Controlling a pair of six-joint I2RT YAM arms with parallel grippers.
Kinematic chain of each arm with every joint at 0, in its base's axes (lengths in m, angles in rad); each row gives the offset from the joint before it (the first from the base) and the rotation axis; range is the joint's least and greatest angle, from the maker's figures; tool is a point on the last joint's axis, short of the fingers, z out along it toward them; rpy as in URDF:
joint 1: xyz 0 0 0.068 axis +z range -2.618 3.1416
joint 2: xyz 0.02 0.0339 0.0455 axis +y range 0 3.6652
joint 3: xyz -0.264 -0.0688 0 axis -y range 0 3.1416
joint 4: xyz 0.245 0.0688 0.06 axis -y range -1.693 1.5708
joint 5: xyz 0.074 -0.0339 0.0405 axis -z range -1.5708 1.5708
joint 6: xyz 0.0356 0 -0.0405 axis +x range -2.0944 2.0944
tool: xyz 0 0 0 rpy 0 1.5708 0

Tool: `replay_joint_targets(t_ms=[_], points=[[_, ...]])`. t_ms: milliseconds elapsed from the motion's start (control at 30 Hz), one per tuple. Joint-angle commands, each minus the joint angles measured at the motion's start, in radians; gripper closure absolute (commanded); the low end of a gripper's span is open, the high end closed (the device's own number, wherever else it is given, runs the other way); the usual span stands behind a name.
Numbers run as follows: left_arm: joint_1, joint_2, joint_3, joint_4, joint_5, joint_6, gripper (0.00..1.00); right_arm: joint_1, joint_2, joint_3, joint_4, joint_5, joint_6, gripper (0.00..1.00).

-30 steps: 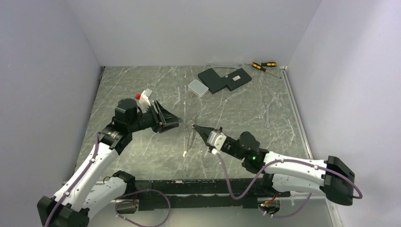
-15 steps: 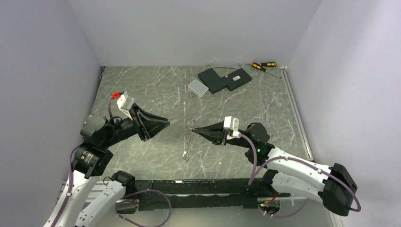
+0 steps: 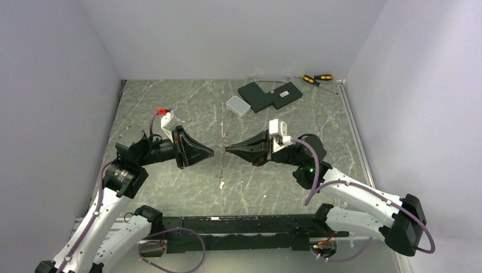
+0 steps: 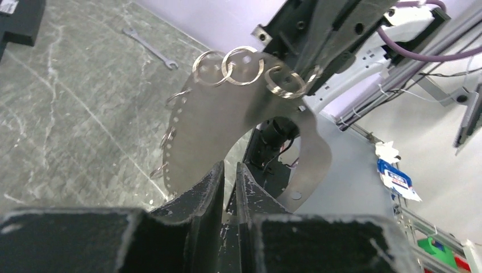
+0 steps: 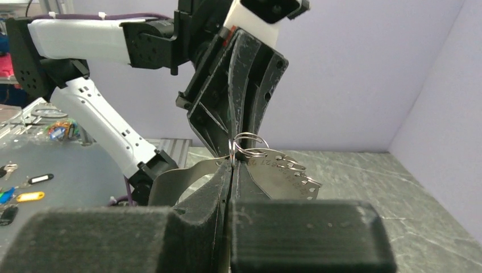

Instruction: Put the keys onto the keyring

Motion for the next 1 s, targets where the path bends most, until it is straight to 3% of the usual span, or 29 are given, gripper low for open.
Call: replay_joint_targets(t_ms=[0, 500, 700, 967], points=[[-0.023, 0.025, 0.016, 0.105, 0.072, -0.012, 0.82, -0.003, 0.015, 0.053, -0.005, -0.027, 0.041, 1.0], [-0.102, 0.118, 0.036, 0.169, 0.024, -0.049, 0.85, -0.003, 0.035, 0.051, -0.043, -0.059, 0.044, 1.0], [-0.105, 0.154, 0.082, 0.131, -0.062, -0.05, 0.88, -0.002, 0.032, 0.043, -0.07, -0.075, 0.045, 1.0], [-0.105, 0.201, 0.125, 0.272, 0.0, -0.181, 0.9, -0.003, 0.018, 0.045, -0.156, -0.052, 0.018, 1.0]])
